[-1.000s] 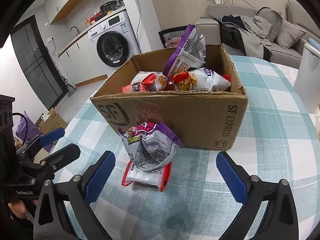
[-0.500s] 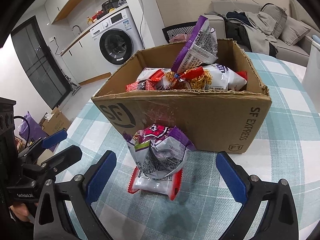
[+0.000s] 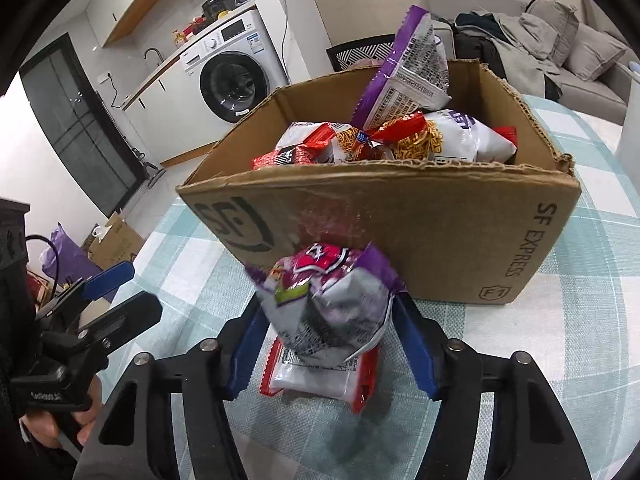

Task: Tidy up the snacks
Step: 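Grasp the purple-and-white bag with the right tool while the left tool grasps the small white red-edged pack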

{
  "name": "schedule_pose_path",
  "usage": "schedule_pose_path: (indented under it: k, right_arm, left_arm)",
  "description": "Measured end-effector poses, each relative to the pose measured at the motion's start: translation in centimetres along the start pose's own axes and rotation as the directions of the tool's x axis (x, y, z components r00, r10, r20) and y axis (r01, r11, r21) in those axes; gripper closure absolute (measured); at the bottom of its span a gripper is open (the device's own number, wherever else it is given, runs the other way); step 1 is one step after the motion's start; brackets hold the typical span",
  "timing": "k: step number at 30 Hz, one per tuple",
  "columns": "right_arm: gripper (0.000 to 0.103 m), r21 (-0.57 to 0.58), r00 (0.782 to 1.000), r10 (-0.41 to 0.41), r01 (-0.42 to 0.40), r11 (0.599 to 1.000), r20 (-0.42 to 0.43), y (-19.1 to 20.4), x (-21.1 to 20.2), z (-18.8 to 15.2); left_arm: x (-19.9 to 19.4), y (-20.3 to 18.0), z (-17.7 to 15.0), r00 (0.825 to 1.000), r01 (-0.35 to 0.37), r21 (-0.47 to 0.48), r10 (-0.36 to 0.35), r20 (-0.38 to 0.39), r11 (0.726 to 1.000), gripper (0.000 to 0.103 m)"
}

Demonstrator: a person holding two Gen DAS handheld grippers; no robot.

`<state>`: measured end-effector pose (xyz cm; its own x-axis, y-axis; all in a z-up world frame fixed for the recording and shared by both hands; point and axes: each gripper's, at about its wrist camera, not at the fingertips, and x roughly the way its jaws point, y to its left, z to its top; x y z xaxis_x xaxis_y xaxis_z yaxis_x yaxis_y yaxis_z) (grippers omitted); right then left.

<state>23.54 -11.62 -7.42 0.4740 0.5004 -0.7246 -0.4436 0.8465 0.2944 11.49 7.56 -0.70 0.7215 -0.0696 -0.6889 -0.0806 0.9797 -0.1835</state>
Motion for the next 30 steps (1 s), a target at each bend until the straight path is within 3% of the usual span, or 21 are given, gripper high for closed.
schedule_pose_path:
  k: [6, 13, 25, 30]
  right_arm:
    - [0.049, -0.004, 0.998, 0.066, -0.066, 0.998, 0.025, 0.2, -0.4, -1.2]
    - [0.049, -0.031, 0.994, 0.099, -0.098, 0.995, 0.054, 0.4, -2.6, -1.8]
    - [0.049, -0.007, 0.989, 0.057, -0.057, 0.998, 0.138, -3.0, -7.3, -2.3]
    - [0.049, 0.004, 0.987, 0.076, -0.077, 0.997, 0.144, -4.2, -8.3, -2.9]
  left_arm:
    - [0.0, -0.3, 0.0, 1.0, -0.005, 0.012, 0.005, 0.002, 1.0, 0.001]
    - [0.1, -0.7, -0.1, 1.0, -0.005, 0.022, 0.005, -0.002, 1.0, 0.001]
    - [2.6, -3.8, -1.0, 0.997, 0.031, 0.052, -0.027, -0.075, 0.998, 0.001]
    - [4.2, -5.7, -1.7, 0.992, 0.033, 0.067, -0.024, -0.122, 0.997, 0.001]
